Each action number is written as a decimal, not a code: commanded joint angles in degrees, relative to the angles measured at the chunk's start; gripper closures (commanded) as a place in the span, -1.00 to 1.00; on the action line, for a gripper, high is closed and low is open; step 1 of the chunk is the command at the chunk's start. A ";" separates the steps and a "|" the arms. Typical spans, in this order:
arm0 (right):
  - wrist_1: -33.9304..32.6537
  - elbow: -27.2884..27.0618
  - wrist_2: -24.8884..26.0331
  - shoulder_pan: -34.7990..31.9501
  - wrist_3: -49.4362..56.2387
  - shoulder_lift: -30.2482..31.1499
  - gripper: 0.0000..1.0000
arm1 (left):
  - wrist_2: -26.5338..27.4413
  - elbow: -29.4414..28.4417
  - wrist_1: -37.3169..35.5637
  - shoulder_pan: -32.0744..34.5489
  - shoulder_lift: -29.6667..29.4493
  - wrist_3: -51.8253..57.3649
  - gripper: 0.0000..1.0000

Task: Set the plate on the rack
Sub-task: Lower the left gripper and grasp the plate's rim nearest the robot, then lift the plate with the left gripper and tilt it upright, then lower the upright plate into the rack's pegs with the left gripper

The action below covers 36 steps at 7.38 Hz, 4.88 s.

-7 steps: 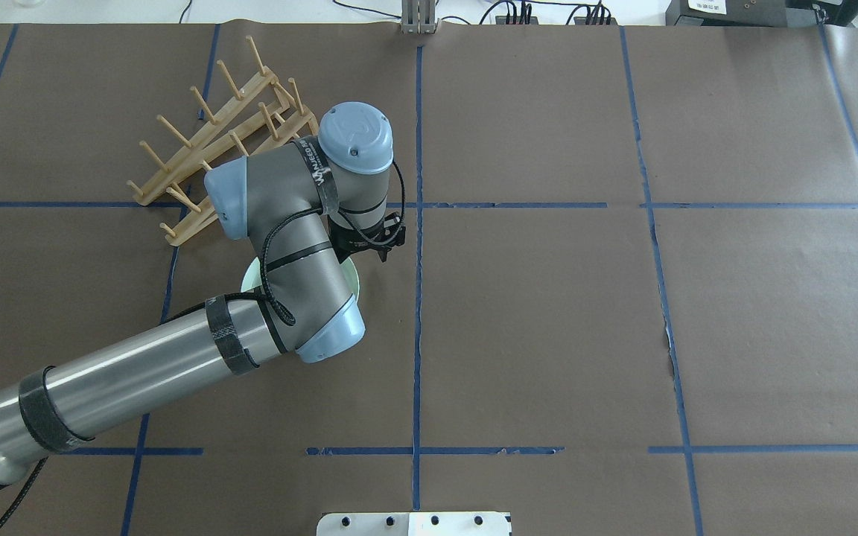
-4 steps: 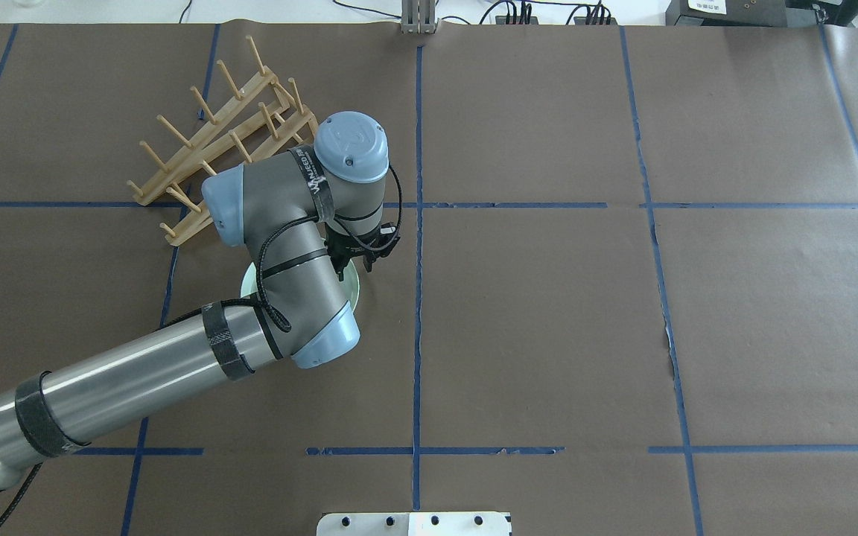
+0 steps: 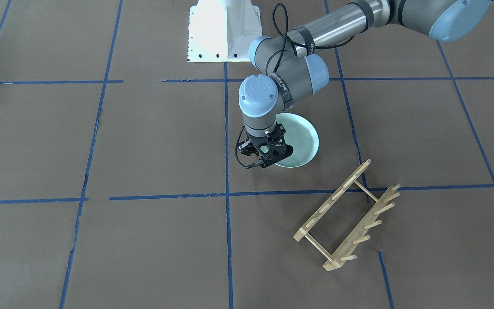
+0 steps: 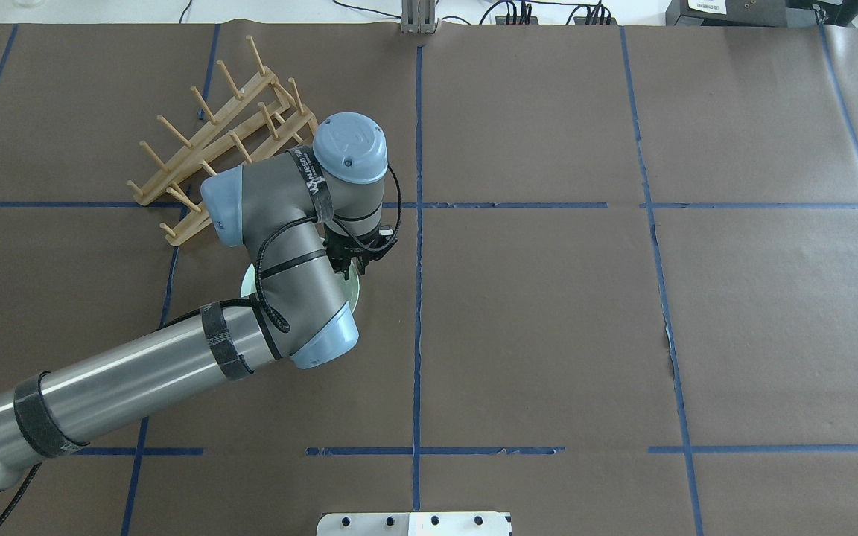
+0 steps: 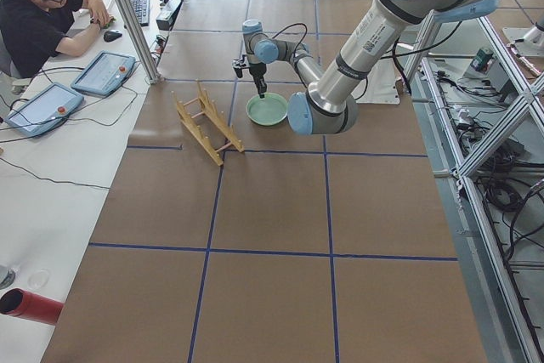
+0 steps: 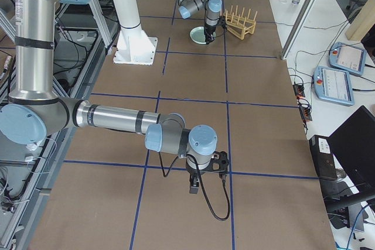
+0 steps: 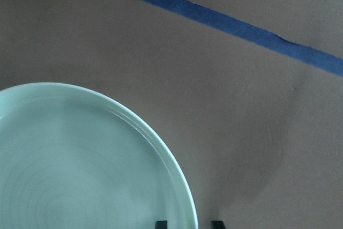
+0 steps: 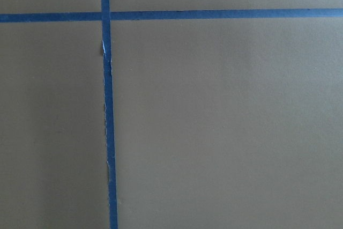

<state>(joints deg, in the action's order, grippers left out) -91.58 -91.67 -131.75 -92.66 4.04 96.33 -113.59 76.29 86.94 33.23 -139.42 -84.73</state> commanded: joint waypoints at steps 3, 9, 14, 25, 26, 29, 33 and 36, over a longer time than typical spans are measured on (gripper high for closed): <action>0.00 0.00 0.00 -0.06 0.00 0.00 -1.00 | -0.49 0.70 2.53 0.43 0.90 -0.61 1.00; 0.00 0.00 0.00 0.02 0.00 0.00 -1.00 | -10.83 18.35 11.34 12.09 1.96 -0.78 1.00; 0.00 0.00 0.00 -0.06 0.00 0.00 -1.00 | -16.75 17.31 51.39 26.15 9.15 -13.48 1.00; 0.00 0.09 0.00 0.02 0.00 0.00 -1.00 | 6.44 -3.78 94.20 27.51 15.93 -33.74 1.00; 0.00 0.09 0.00 -0.06 0.00 0.00 -1.00 | 7.33 -3.79 94.20 27.15 15.93 -33.74 1.00; 0.00 0.00 0.00 0.02 0.00 0.00 -1.00 | 9.87 -4.49 94.20 24.69 16.02 -33.57 1.00; 0.00 0.09 0.00 0.02 0.00 0.00 -1.00 | 10.67 -4.58 94.11 23.19 17.60 -33.04 1.00; 0.00 0.09 0.00 0.02 0.00 0.00 -1.00 | 10.76 -5.37 93.59 22.31 17.95 -33.04 0.31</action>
<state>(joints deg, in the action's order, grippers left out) -91.58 -91.61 -131.75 -92.67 4.04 96.33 -102.84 71.14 180.85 55.82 -121.71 -117.76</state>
